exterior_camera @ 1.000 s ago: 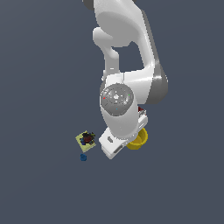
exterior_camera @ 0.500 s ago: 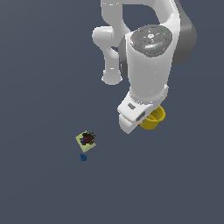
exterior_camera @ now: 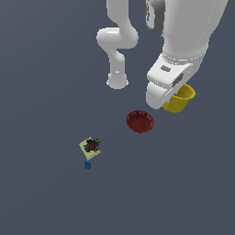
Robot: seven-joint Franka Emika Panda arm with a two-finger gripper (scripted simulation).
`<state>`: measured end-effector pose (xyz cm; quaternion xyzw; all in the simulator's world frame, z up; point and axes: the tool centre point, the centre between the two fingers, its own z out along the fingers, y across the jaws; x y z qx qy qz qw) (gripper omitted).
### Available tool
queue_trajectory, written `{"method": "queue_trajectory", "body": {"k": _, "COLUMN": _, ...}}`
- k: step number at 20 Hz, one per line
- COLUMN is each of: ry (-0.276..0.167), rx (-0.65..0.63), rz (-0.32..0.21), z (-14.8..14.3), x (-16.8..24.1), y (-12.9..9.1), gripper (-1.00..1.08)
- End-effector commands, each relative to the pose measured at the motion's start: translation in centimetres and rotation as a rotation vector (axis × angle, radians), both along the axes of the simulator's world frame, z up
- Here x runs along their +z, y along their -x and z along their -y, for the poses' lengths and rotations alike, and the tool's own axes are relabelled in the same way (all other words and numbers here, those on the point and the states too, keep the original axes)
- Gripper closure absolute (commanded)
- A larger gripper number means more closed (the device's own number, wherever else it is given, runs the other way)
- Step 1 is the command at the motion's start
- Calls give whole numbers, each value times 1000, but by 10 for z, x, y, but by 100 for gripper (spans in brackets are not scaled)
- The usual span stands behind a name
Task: Pick up a designated object from a clutter of objects.
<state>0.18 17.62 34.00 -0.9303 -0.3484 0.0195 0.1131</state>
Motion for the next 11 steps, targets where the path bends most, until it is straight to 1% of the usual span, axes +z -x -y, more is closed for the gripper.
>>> {"method": "queue_trajectory", "body": {"k": 1, "ry": -1, "rx": -1, "rz": 1, "z": -11, "x": 18, "y": 9, "gripper": 108}}
{"method": "queue_trajectory", "body": {"k": 6, "ry": -2, "rx": -1, "rz": 2, "z": -25, "x": 41, "y": 20, "gripper": 108}}
{"method": "queue_trajectory", "body": {"k": 11, "ry": -3, "rx": -2, "rz": 2, "z": -29, "x": 47, "y": 22, "gripper": 108}}
